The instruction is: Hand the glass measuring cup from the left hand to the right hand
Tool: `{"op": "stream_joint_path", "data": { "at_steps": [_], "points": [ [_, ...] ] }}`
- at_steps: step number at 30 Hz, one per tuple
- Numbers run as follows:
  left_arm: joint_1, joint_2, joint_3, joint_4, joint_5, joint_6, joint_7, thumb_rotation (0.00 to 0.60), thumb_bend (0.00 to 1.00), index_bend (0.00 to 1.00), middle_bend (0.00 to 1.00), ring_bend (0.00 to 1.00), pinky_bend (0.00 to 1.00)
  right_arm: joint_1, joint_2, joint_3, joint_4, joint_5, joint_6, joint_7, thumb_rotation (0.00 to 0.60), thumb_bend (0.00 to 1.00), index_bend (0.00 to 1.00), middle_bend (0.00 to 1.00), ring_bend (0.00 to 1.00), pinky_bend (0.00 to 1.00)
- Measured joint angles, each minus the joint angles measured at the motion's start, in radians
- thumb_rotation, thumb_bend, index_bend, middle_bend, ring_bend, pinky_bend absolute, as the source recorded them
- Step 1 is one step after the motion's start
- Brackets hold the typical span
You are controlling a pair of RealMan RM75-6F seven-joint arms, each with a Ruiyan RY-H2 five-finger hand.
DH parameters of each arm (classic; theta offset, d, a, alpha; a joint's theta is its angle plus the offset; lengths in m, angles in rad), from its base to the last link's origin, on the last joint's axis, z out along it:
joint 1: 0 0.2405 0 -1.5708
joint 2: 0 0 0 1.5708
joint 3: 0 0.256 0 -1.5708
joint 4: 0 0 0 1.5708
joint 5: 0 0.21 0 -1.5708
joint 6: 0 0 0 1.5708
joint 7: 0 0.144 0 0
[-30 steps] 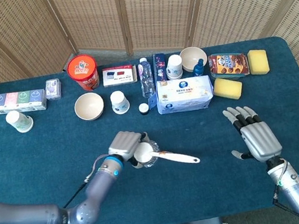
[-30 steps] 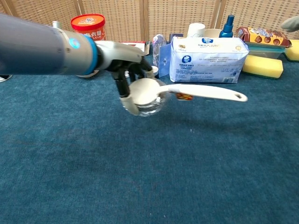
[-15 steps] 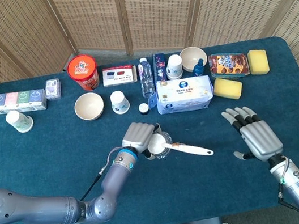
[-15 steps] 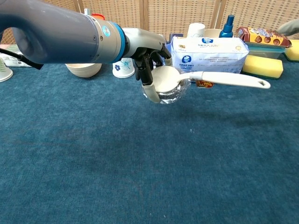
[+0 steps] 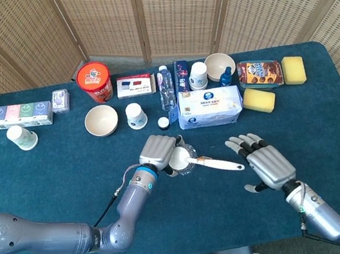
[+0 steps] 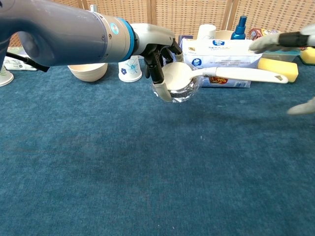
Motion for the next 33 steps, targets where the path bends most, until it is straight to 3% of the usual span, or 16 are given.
{"op": "stream_joint_path", "data": {
  "at_steps": [16, 22, 24, 27, 29, 33],
  "points": [
    [-0.001, -0.026, -0.013, 0.004, 0.011, 0.033, -0.011, 0.600, 0.00, 0.38, 0.37, 0.30, 0.41, 0.118, -0.159, 0.038, -0.028, 0.203, 0.096, -0.207, 0.600, 0.00, 0.00, 0.00, 0.00, 0.04],
    [-0.004, -0.040, -0.025, -0.002, -0.003, 0.058, -0.009, 0.600, 0.00, 0.38, 0.37, 0.30, 0.41, 0.163, -0.247, 0.042, -0.035, 0.280, 0.179, -0.338, 0.600, 0.01, 0.00, 0.08, 0.05, 0.10],
    [-0.001, -0.044, -0.028, -0.009, 0.010, 0.067, -0.011, 0.600, 0.00, 0.38, 0.37, 0.30, 0.41, 0.181, -0.285, 0.043, -0.031, 0.305, 0.209, -0.372, 0.600, 0.07, 0.02, 0.13, 0.10, 0.14],
    [0.004, -0.047, -0.033, -0.018, 0.012, 0.072, -0.017, 0.600, 0.00, 0.38, 0.37, 0.30, 0.41, 0.200, -0.325, 0.048, -0.009, 0.330, 0.233, -0.391, 0.600, 0.30, 0.18, 0.28, 0.24, 0.29],
    [0.009, -0.044, -0.034, -0.028, 0.012, 0.076, -0.017, 0.600, 0.00, 0.38, 0.37, 0.30, 0.41, 0.208, -0.346, 0.052, 0.017, 0.330, 0.246, -0.392, 0.600, 0.46, 0.33, 0.44, 0.38, 0.46],
    [0.017, -0.041, -0.037, -0.034, 0.019, 0.078, -0.024, 0.600, 0.00, 0.38, 0.37, 0.30, 0.41, 0.217, -0.378, 0.054, 0.063, 0.320, 0.264, -0.384, 0.600, 0.67, 0.54, 0.66, 0.62, 0.79]
  ]
}}
